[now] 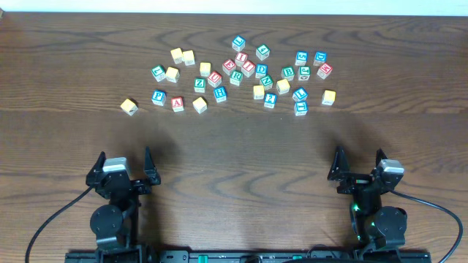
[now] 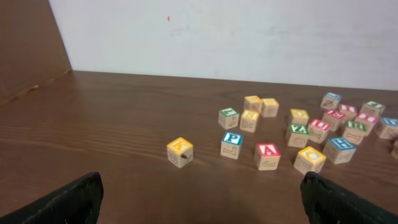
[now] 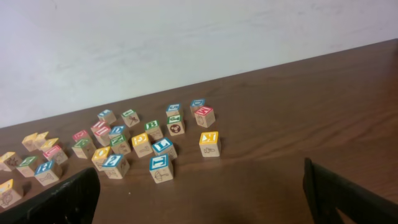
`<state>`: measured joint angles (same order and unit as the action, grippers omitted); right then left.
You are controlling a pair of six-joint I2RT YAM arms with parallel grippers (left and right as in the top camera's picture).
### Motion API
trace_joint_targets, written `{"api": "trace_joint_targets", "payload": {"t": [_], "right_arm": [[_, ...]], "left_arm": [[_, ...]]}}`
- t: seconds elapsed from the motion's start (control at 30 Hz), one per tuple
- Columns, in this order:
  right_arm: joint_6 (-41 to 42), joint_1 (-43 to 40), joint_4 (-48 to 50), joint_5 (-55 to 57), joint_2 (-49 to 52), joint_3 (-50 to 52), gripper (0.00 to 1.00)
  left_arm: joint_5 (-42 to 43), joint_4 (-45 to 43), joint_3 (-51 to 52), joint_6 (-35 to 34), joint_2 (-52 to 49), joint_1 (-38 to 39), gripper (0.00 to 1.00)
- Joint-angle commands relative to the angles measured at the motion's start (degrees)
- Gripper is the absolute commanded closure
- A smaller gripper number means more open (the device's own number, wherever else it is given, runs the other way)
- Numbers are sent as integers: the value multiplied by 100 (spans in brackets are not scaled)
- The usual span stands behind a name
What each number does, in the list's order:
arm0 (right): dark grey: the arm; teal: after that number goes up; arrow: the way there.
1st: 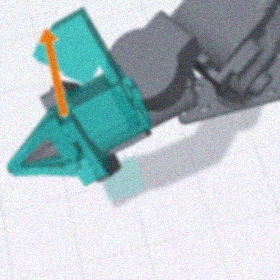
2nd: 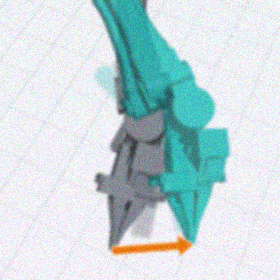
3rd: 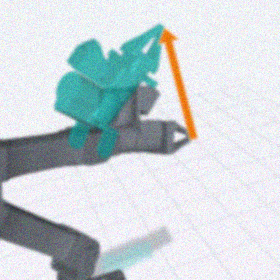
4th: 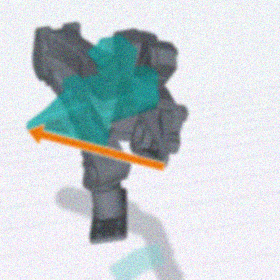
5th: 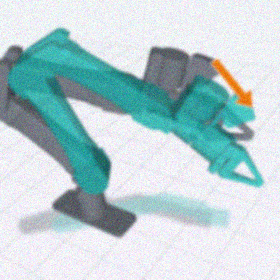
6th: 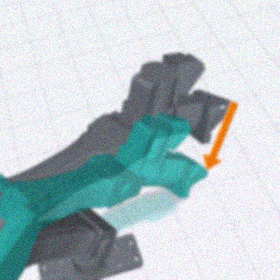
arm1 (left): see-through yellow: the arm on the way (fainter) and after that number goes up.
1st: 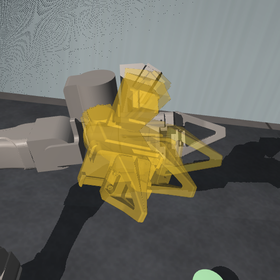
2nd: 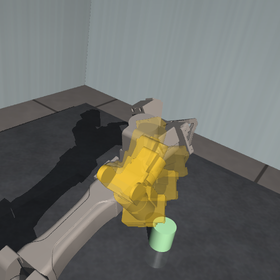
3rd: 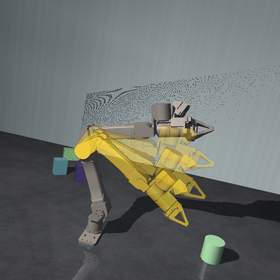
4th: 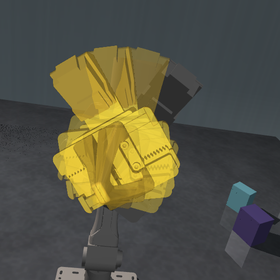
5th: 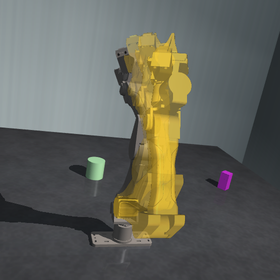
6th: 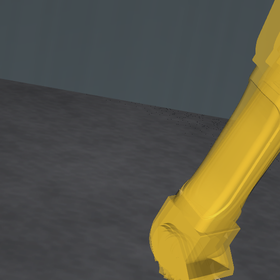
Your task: Spell out CORL
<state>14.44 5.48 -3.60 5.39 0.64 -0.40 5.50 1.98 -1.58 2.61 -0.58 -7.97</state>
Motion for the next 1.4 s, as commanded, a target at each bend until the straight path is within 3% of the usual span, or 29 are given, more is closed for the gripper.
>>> {"api": "trace_joint_targets", "payload": {"t": [0.0, 0.33, 0.43, 0.7, 0.87, 1.03, 1.27, 1.37], "right_arm": [[7, -13, -9, 24, -15, 9, 1], [7, -13, -9, 26, -15, 9, 1], [7, -13, -9, 26, -15, 9, 1], [7, -13, -9, 24, -15, 9, 1], [7, -13, -9, 24, -15, 9, 1], [7, -13, -9, 24, -15, 9, 1], [7, -13, -11, 26, -15, 9, 1], [7, -13, -9, 28, -15, 9, 1]], "left_arm": [[798, -83, 136, -26, 35, 7, 0], [1058, -81, -337, -546, -341, 7, 0], [1097, -81, -833, -619, -916, 7, 0], [2385, 46, -3145, -780, -3211, 7, 0], [3252, 861, -5021, -896, -4645, 7, 0], [3329, 1641, -6756, -892, -5919, 2, 0], [3825, 3904, -9853, -868, -7984, 2, 0], [3823, 4140, -10028, -868, -8225, 2, 0]]}}
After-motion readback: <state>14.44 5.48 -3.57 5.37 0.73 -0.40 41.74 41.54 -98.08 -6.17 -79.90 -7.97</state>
